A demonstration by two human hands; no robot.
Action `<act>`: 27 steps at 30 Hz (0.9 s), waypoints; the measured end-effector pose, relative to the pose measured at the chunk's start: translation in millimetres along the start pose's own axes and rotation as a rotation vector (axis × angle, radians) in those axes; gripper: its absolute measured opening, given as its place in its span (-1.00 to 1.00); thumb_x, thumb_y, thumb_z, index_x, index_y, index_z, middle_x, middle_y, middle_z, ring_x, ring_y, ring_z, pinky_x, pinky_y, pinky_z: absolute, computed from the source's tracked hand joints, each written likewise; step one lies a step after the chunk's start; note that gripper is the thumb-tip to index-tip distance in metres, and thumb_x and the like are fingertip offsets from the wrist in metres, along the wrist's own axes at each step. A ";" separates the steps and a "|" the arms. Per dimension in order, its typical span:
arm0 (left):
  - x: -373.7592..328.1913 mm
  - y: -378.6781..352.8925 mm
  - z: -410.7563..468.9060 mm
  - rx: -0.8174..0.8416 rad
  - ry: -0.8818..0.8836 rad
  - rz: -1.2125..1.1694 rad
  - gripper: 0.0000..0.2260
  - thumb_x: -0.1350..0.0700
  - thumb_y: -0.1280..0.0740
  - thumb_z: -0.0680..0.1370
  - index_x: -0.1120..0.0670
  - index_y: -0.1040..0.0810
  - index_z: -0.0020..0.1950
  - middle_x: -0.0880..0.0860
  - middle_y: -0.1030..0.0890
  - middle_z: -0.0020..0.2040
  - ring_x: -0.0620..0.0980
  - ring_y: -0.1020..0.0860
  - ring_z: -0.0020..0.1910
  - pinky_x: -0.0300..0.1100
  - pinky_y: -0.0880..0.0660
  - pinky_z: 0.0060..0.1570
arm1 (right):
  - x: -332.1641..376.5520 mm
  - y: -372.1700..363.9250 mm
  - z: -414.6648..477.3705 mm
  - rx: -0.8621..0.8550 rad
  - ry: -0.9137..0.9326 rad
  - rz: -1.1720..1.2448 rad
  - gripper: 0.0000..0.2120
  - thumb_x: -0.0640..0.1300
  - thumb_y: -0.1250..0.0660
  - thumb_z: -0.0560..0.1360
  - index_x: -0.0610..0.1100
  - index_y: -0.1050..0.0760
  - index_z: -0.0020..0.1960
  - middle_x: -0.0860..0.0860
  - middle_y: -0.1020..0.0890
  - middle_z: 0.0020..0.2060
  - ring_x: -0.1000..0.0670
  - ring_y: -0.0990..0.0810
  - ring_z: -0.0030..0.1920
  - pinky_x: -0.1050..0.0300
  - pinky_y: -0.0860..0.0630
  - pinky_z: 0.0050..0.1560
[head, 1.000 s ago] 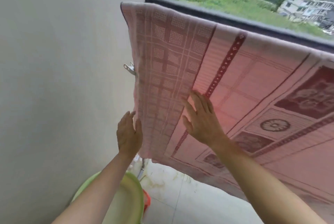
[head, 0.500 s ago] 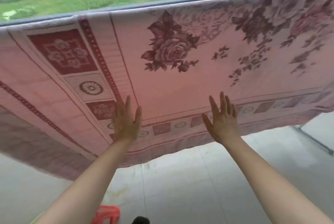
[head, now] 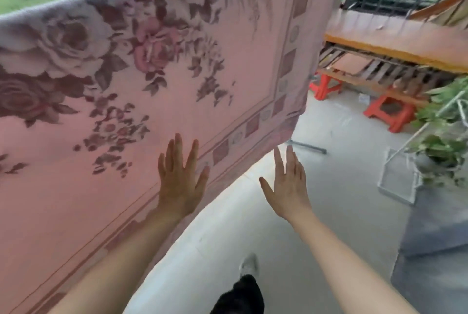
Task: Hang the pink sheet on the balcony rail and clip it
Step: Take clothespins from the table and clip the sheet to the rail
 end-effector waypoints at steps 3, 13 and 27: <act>-78.0 -52.3 89.9 0.048 -0.082 -0.061 -0.41 -0.26 0.13 0.61 -0.08 0.12 0.59 0.06 0.32 0.57 0.07 0.28 0.55 0.15 0.16 0.50 | -83.3 30.9 68.1 -0.031 -0.095 -0.069 -0.19 0.15 -0.20 0.58 -0.07 0.19 0.62 -0.21 0.16 0.58 -0.24 0.00 0.57 -0.14 -0.02 0.54; -387.7 -134.3 354.0 0.162 -0.461 -0.173 -0.43 -0.17 -0.05 0.62 -0.01 -0.01 0.58 0.15 0.09 0.59 0.16 0.10 0.55 0.21 -0.01 0.47 | -342.3 193.6 217.6 -0.305 -0.455 -0.144 -0.16 0.11 -0.31 0.53 -0.13 0.07 0.61 -0.28 0.04 0.57 -0.32 -0.11 0.52 -0.22 -0.10 0.48; -660.2 -272.4 640.3 0.196 -0.466 -0.053 -0.40 -0.22 -0.01 0.62 -0.05 0.07 0.60 0.11 0.20 0.59 0.13 0.18 0.56 0.16 0.04 0.49 | -648.4 283.8 493.0 -0.263 -0.483 -0.046 -0.11 0.13 -0.23 0.56 0.07 0.40 0.55 -0.18 0.26 0.57 -0.25 0.05 0.57 -0.18 0.00 0.52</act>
Point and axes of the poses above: each hand's wrist, its own z-axis towards the middle knuckle, its own y-axis out of the back of the hand, x = y × z, the point moved 10 cm from there along z, towards the middle knuckle
